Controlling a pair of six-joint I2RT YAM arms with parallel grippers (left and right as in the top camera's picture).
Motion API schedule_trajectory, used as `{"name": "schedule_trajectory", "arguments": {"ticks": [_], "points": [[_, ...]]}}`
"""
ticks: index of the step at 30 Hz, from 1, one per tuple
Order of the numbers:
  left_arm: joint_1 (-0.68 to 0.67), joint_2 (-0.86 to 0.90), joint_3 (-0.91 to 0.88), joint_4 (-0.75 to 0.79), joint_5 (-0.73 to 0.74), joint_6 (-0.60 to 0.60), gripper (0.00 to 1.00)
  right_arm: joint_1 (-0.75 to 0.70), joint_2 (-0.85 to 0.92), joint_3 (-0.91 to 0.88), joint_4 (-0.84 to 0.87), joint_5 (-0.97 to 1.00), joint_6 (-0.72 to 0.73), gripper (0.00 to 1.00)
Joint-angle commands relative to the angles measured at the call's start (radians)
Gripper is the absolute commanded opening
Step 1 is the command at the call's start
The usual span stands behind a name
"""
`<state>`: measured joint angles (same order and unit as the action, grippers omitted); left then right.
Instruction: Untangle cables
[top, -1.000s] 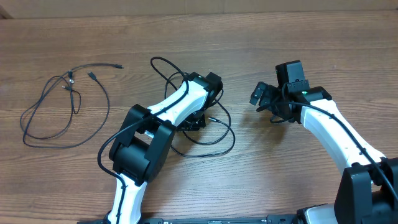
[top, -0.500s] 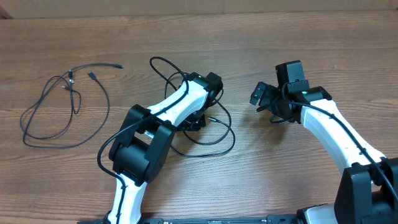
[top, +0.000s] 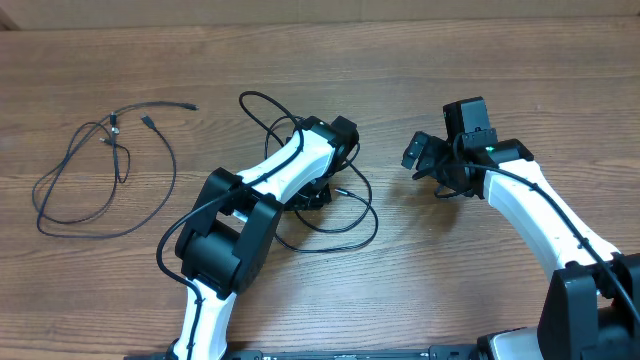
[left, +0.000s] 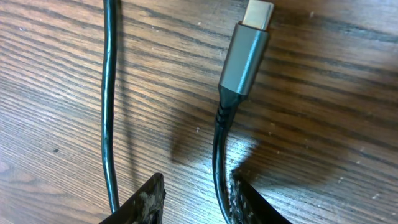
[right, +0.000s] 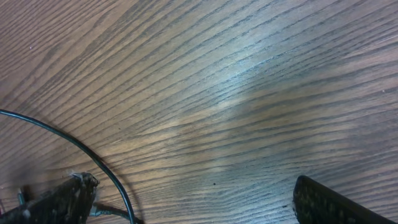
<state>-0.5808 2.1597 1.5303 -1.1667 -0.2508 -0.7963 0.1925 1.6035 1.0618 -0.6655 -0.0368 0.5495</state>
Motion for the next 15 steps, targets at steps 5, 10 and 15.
{"name": "schedule_trajectory", "arguments": {"ticks": [5,10,15], "points": [[-0.003,0.026,-0.043,0.023,0.031,-0.039,0.26,0.003,-0.005,0.000,0.005,0.010,-0.005,1.00],[-0.003,0.026,-0.043,0.023,0.031,-0.039,0.32,0.003,-0.005,0.000,0.005,0.010,-0.005,1.00],[-0.003,0.026,-0.047,0.017,0.068,-0.039,0.30,0.003,-0.005,0.000,0.005,0.010,-0.005,1.00]]}}
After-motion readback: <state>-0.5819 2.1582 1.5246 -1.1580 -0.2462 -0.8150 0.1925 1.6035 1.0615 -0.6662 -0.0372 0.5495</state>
